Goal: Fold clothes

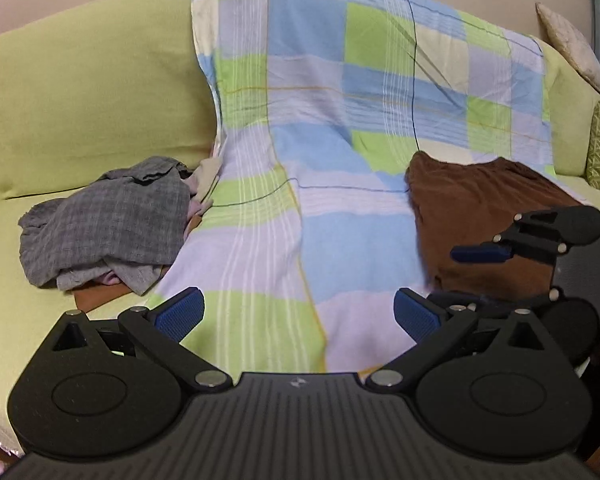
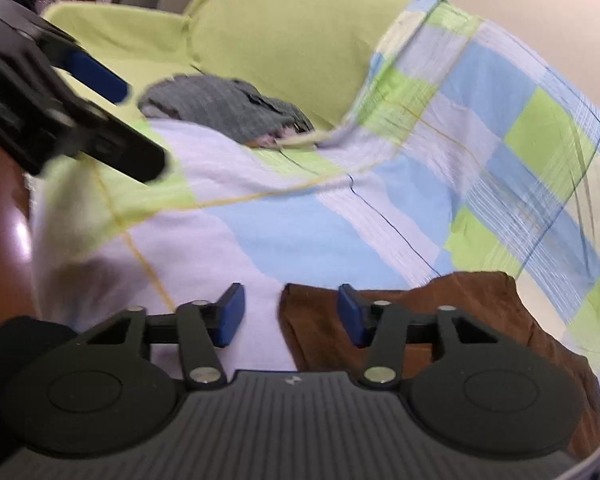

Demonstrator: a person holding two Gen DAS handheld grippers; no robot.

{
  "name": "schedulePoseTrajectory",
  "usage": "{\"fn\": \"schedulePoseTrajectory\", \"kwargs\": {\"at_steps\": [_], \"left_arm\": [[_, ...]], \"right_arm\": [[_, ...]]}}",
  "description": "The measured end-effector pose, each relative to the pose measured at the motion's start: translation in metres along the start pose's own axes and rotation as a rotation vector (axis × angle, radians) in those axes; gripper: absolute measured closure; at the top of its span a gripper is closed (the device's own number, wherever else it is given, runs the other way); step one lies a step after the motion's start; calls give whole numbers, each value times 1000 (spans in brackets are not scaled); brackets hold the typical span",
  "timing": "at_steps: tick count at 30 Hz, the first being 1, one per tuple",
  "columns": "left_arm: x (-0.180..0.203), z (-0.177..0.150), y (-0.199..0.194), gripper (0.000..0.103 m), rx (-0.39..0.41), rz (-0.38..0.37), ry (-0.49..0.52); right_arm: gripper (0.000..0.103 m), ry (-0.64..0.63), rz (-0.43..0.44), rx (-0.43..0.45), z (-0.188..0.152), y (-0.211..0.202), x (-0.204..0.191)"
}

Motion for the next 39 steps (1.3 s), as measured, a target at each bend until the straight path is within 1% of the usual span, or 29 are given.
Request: {"fn": "schedulePoseTrajectory", "kwargs": {"at_steps": [3,4,6,8,10,12,14,15,16,17,21,22,23,25,26,27,28,29,30,31,32,33,34,36,37,39], "left_arm": [[3,2,11,1,-1,-35,31],[5,2,15,1,-2,-44,46],[12,6,24,1,4,-56,102],[28,16,35,1,39,-92,232],[37,23,42,1,67,-123,323],[54,33,58,1,93,-158,478],[67,45,76,1,115,-199,590],[71,47,80,1,118,-209,606],[82,56,95,1,128,-255,650],[94,66,112,1,139,-308,699],[139,92,167,2,148,-478,824],[152,97,182,3,150,-504,874],[162,99,195,4,149,-512,935],[183,101,221,11,146,-523,1058],[195,100,235,18,143,-535,1154],[207,98,249,22,138,-548,1256],[213,95,254,24,145,-553,1313],[217,92,257,29,155,-559,1360],[226,88,263,38,159,-570,1455],[236,84,271,44,163,-581,1558],[240,83,275,61,136,-576,1611],[244,82,278,92,103,-568,1656],[245,80,278,94,86,-558,1676],[252,92,269,94,35,-524,1696],[256,98,263,94,30,-524,1693],[282,122,238,94,51,-553,1673]], "right_arm": [[71,-18,-31,-10,-5,1,1],[74,-52,-48,-12,-8,4,1],[94,-65,-30,-18,-11,7,3],[99,-78,-13,-24,-14,11,6],[100,10,28,12,-10,2,21],[100,109,57,54,-5,-12,41],[100,227,66,101,-4,-33,70],[100,287,71,125,-3,-43,85],[100,346,75,148,-3,-54,99],[100,379,62,165,-5,-63,112],[100,488,15,212,-19,-95,157],[100,509,4,218,-24,-101,166],[100,513,3,219,-25,-102,167],[100,556,6,227,-37,-109,183],[100,568,16,230,-41,-110,187],[100,581,25,232,-46,-110,190],[100,589,30,230,-51,-109,193],[100,598,35,228,-55,-107,196],[99,606,40,227,-59,-105,198],[99,615,45,225,-64,-103,201],[99,639,59,222,-72,-98,205],[99,659,71,225,-78,-95,207],[100,680,83,227,-84,-92,210],[100,728,97,257,-99,-100,214],[100,752,104,273,-106,-104,217],[99,807,108,311,-121,-121,221]]}}
Point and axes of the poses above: each gripper's, at about its wrist camera, not at the fingertips, and y roughly the way its jaws point, x to its right, z to its top, the point moved 6 cm from there along y, roughly the way its jaws point, and after that the axes turned 6 degrees about -y, right-handed, at the moved point
